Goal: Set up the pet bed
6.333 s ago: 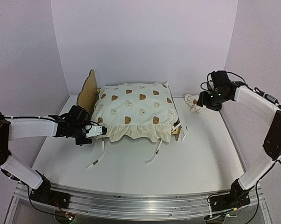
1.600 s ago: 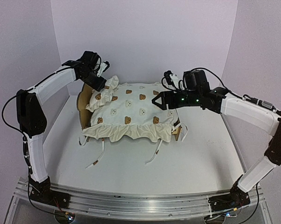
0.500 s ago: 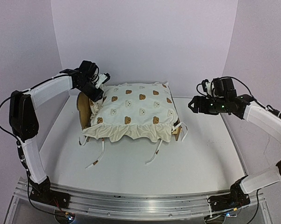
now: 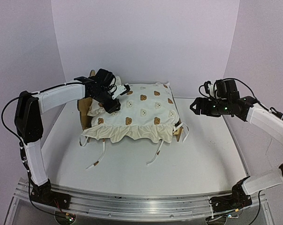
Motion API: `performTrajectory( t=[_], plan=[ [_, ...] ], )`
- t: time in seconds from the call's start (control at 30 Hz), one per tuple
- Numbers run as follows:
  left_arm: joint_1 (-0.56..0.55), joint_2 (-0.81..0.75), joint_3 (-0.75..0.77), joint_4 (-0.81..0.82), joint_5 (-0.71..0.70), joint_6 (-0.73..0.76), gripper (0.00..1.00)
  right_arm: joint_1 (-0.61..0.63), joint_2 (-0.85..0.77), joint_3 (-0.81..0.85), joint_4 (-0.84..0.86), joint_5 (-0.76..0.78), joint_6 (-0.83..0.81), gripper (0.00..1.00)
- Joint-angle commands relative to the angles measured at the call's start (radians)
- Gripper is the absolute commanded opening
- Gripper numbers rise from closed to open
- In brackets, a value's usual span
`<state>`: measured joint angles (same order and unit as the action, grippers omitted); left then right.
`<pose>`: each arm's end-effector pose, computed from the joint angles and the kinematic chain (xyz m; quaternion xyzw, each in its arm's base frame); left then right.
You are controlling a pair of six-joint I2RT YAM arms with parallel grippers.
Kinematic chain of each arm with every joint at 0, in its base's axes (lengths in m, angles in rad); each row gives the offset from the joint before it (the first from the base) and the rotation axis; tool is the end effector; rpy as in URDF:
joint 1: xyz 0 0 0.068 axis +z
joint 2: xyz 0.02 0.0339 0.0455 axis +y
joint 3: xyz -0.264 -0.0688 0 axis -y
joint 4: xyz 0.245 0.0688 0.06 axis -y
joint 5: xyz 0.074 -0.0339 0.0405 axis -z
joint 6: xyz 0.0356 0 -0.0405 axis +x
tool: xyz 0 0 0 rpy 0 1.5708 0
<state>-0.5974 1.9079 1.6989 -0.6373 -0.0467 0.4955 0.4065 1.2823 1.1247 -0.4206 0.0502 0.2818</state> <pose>0.3582 -0.2417 0.2885 0.4787 0.8030 0.0038 0.3549 0.2653 0.1122 0.3275 -0.0428 0.8781 0.1398 0.4556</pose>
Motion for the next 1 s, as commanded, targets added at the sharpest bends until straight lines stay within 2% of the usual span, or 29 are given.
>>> performTrajectory(
  t=[0.0, 0.33, 0.57, 0.73, 0.87, 0.97],
  plan=[
    [0.018, 0.003, 0.032, 0.002, -0.022, 0.01, 0.61, 0.003, -0.031, -0.005, 0.006, -0.018, 0.008, 0.8],
    [0.017, -0.094, 0.069, 0.03, -0.01, 0.026, 0.76, 0.004, -0.027, 0.003, 0.006, -0.025, -0.001, 0.8],
    [-0.001, -0.144, 0.1, 0.007, 0.09, 0.038, 0.87, 0.004, -0.006, 0.023, 0.005, -0.021, -0.005, 0.8],
    [-0.002, -0.148, 0.166, -0.042, 0.134, 0.029, 0.89, 0.004, 0.025, 0.045, 0.003, -0.011, -0.007, 0.81],
    [0.005, -0.177, 0.218, -0.063, 0.113, -0.017, 0.89, -0.003, 0.038, 0.063, -0.011, 0.027, -0.026, 0.81],
    [0.093, -0.236, 0.216, -0.071, 0.117, -0.084, 0.9, -0.052, 0.027, 0.068, -0.047, 0.066, -0.048, 0.82]
  ],
)
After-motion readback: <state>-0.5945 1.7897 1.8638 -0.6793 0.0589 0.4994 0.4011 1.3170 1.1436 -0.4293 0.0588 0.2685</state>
